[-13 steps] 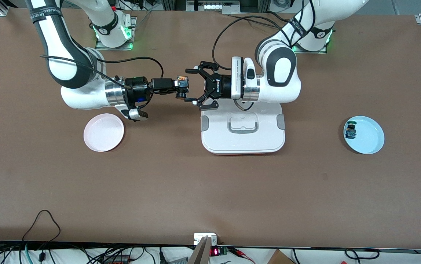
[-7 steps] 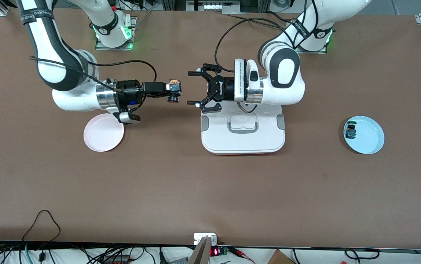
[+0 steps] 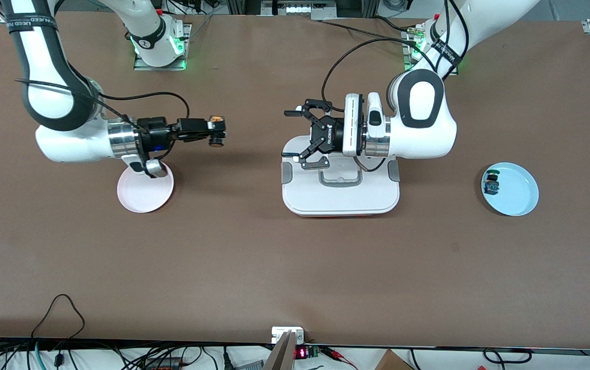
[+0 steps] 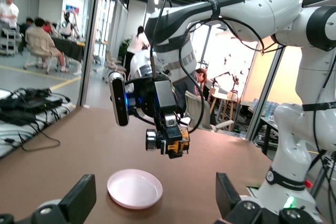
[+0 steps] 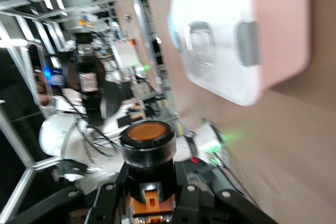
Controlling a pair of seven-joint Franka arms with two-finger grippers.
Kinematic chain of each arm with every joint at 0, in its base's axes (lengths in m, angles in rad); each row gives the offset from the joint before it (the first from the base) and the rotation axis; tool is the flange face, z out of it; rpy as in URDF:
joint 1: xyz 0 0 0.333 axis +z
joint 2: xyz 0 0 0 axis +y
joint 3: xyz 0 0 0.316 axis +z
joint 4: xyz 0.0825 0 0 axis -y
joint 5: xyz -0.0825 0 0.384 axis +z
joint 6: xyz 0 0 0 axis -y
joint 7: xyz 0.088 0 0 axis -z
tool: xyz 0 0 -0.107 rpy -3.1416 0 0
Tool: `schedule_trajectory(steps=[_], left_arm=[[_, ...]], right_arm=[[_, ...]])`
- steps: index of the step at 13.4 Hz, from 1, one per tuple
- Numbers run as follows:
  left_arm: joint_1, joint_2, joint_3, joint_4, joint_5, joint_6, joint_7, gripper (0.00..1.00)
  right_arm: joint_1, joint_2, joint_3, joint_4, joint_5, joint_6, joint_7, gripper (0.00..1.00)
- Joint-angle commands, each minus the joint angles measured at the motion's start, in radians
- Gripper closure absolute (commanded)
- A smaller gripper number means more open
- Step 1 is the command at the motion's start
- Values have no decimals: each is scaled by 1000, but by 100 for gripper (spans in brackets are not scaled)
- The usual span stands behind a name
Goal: Transfer orange switch to right arm and place
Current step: 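Carry the switch over the white plate while the left gripper withdraws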
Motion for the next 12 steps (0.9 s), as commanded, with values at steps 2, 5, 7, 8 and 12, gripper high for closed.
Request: schedule_trajectory(steps=[2, 5, 7, 8, 12], left_arm=[[4, -27, 1, 8, 98, -21, -160, 0], [5, -27, 9, 8, 156, -64, -270, 0], [24, -28, 4, 15, 242, -84, -367, 0], [33, -28, 6, 31, 283, -110, -416, 0], [93, -40, 7, 46, 470, -260, -690, 0]], right_arm=[[-62, 5, 10, 30, -224, -23, -55, 99], [-88, 23, 9, 30, -380, -11, -166, 99], [-94, 28, 10, 30, -511, 22, -228, 99], [-94, 33, 10, 30, -569, 34, -265, 99], [-105, 56, 10, 27, -787, 112, -386, 99]])
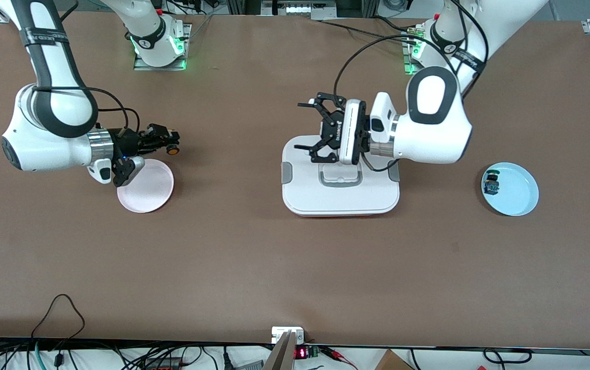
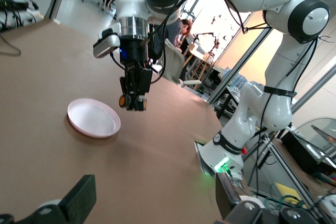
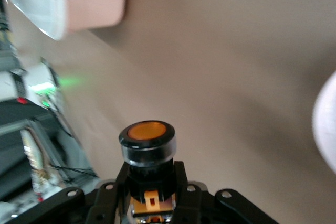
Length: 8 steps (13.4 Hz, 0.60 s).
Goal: Transfer orange switch to right arm and place
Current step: 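Carry the switch over the white plate while the left gripper withdraws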
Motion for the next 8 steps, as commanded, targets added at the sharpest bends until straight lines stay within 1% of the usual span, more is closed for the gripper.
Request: schedule_trajectory(steps=[1, 3, 6, 8], left_arm=[[40, -26, 3, 32, 170, -103, -228, 0], [58, -26, 3, 78, 311, -208, -437, 0], [63, -15, 4, 194, 497, -353, -743, 0], [77, -15, 6, 248, 647, -462, -876, 0]], right_arm=[[-16, 14, 11, 9, -152, 56, -112, 99], [-18, 14, 11, -2, -244, 113, -170, 99], [-16, 14, 11, -12, -410, 213, -232, 97], [-18, 11, 11, -40, -484, 305, -308, 97]])
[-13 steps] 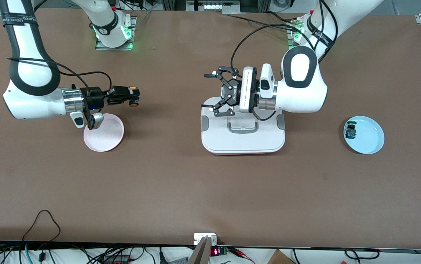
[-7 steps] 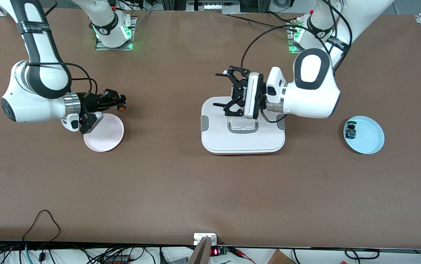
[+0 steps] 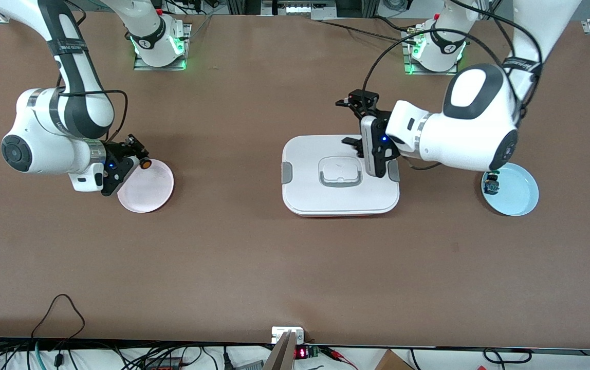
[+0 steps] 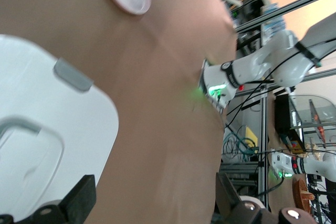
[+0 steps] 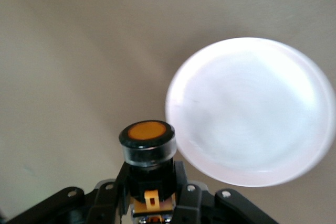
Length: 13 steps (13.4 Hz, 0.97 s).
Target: Transfer orange switch to right arm and place
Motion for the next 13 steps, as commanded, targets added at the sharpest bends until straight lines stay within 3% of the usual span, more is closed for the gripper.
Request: schedule_trajectory(steps=[1, 5, 7, 8, 9, 11, 12, 13], left_arm=[[33, -12, 5, 83, 192, -147, -182, 0], [51, -15, -7, 229, 488, -383, -435, 0], [19, -48, 11, 254, 539, -443, -550, 0], [-10, -79, 61, 251, 553, -450, -589, 0], [-63, -116, 171, 243, 552, -459, -600, 0], [-268, -212, 465, 188, 550, -450, -603, 0], [-313, -241, 549, 150, 544, -439, -601, 0], [-318, -281, 585, 102, 533, -412, -600, 0]], right_arm=[[-10, -8, 11, -48, -85, 111, -92, 97], [-10, -7, 11, -126, -159, 263, -162, 97], [-10, -5, 11, -154, -162, 312, -178, 97], [-10, -2, 11, -161, -162, 332, -194, 97], [-10, 7, 11, -167, -164, 361, -219, 97], [-10, 30, 11, -167, -162, 418, -303, 97], [-10, 42, 11, -169, -162, 445, -349, 97], [-9, 48, 11, -177, -162, 474, -384, 97]])
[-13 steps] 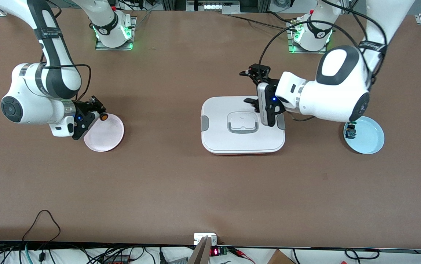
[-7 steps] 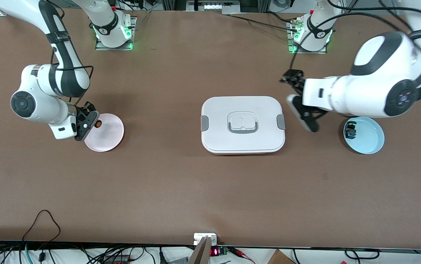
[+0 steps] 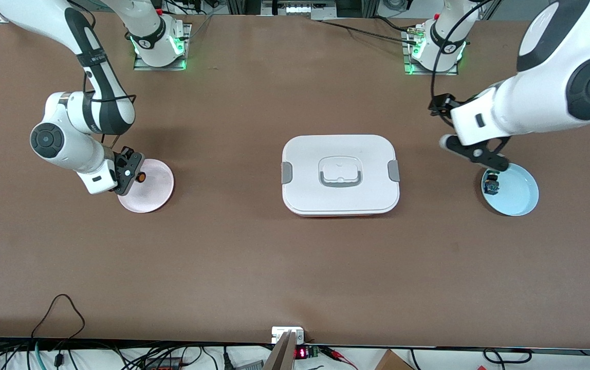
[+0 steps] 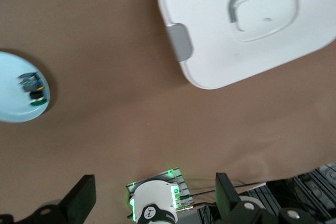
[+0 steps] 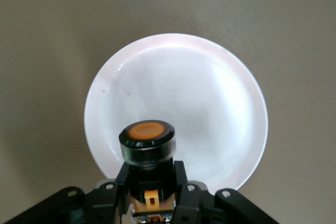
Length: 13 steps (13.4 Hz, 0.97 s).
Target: Transfer orange switch to right arm and place
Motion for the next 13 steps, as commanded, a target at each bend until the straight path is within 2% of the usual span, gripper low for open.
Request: schedule_trajectory(steps=[1, 3, 4, 6, 8, 13], left_arm=[[-93, -156, 192, -168, 0, 93, -10, 0], [-99, -254, 272, -269, 6, 224, -71, 0], [-96, -274, 292, -286, 9, 259, -104, 0], [-95, -280, 334, -290, 14, 281, -100, 0], [-101, -282, 404, -314, 23, 373, -86, 0], [-139, -266, 400, -304, 47, 370, -73, 0]], right_arm=[[-8, 23, 9, -18, -13, 78, -94, 97], [-8, 35, 9, -18, -13, 90, -102, 97], [-5, 43, 9, -18, -13, 98, -102, 97], [-1, 52, 9, -18, -15, 105, -103, 97], [9, 66, 9, -20, -15, 125, -106, 97], [12, 95, 9, -26, -28, 194, -156, 96]])
